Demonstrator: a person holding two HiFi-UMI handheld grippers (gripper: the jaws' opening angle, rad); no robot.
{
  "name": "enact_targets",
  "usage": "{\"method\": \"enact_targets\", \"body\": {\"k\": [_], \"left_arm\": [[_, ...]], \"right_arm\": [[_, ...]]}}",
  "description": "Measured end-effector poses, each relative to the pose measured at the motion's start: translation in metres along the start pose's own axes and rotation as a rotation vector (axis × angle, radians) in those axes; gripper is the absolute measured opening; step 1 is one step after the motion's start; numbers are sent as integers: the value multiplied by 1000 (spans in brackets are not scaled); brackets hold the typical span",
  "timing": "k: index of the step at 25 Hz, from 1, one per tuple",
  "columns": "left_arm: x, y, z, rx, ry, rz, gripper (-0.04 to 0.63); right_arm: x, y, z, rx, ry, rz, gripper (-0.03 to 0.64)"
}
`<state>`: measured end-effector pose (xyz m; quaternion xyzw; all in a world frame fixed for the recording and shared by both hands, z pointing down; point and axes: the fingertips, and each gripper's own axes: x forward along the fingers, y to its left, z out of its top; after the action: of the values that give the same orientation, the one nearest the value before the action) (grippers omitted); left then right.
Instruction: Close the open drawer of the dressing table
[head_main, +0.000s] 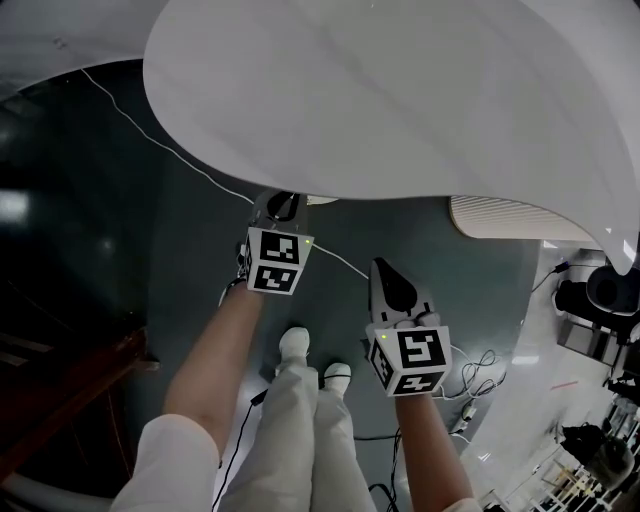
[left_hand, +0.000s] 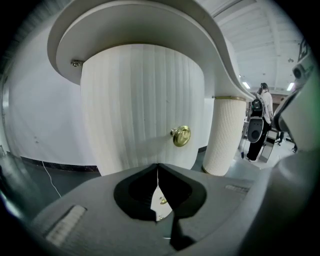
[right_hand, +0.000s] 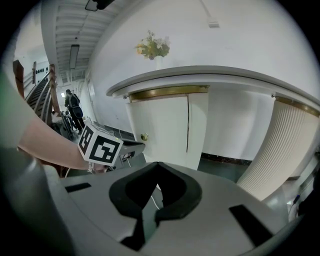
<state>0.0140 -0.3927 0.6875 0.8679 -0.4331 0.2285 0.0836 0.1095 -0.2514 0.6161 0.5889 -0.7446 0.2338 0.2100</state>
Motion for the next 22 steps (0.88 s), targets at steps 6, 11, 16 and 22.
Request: {"method": "enact_targets", "body": {"k": [6, 11, 16, 22], "left_arm": [[11, 5, 4, 19, 30, 12, 18], [13, 5, 7, 44, 33, 2, 18], [14, 5, 4, 21, 39, -27, 18], [7, 4, 7, -17, 59, -18, 20]], "right_arm": [[1, -2, 1, -5, 0, 6, -5], [-1, -2, 0, -5, -2, 11, -5], [1, 3, -6, -15, 0, 20, -5], [-1, 5, -3, -9, -38, 8, -5]]}}
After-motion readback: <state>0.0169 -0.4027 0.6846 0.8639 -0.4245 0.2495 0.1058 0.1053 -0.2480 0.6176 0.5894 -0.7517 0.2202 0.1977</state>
